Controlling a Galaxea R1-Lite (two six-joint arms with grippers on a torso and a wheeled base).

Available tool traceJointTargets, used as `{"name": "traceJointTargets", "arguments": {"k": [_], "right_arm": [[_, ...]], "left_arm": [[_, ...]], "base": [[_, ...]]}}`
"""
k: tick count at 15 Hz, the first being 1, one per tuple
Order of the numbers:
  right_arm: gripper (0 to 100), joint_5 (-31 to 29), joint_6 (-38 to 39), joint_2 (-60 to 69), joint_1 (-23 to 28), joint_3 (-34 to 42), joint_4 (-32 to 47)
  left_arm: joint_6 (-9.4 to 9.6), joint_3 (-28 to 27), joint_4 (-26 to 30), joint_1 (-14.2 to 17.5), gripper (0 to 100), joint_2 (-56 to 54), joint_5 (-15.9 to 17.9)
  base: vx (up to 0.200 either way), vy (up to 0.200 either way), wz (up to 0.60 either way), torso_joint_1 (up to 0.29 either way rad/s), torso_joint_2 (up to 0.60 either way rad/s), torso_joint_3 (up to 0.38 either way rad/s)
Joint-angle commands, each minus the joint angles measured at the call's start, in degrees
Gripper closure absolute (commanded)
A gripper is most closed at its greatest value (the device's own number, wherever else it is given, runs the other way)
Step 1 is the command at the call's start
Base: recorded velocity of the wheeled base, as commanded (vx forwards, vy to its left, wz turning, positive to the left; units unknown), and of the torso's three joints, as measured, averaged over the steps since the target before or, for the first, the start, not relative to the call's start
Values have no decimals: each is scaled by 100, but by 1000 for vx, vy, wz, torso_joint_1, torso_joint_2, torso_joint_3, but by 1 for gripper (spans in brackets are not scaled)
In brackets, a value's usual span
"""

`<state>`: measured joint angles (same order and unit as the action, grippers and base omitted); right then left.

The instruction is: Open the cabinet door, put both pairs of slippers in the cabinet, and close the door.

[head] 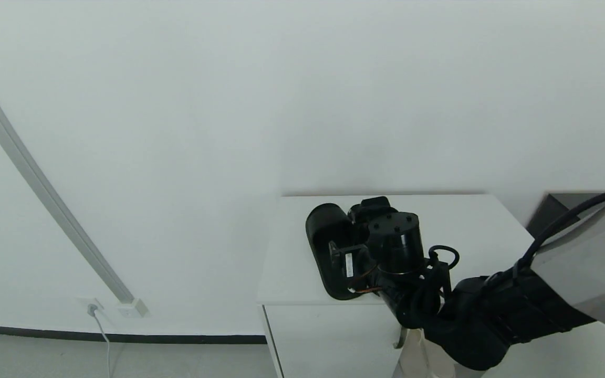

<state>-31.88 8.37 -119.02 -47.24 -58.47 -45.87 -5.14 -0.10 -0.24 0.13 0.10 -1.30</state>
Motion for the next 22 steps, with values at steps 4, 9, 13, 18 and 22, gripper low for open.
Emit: {"name": "traceJointTargets", "arguments": {"k": [4, 9, 13, 18, 22], "right_arm": [[0, 33, -90, -922, 233, -692, -282], [0, 41, -90, -1431, 470, -1598, -1], [0, 41, -99, -1616, 523, -1879, 26], [100, 33, -99, -1625, 540, -1888, 26], [100, 6, -99, -1484, 540, -1870, -1]], "left_arm": [[-4, 1, -2, 4, 100, 8, -1], [-13, 1, -2, 4, 100, 8, -10], [-22, 1, -2, 4, 100, 8, -10], [-30, 1, -2, 4, 100, 8, -10], [-30, 1, -2, 4, 100, 8, -10]], "base": [[0, 0, 0, 0, 0, 0], [0, 0, 0, 0, 0, 0], [0, 0, 0, 0, 0, 0], [0, 0, 0, 0, 0, 0], [0, 0, 0, 0, 0, 0]]}}
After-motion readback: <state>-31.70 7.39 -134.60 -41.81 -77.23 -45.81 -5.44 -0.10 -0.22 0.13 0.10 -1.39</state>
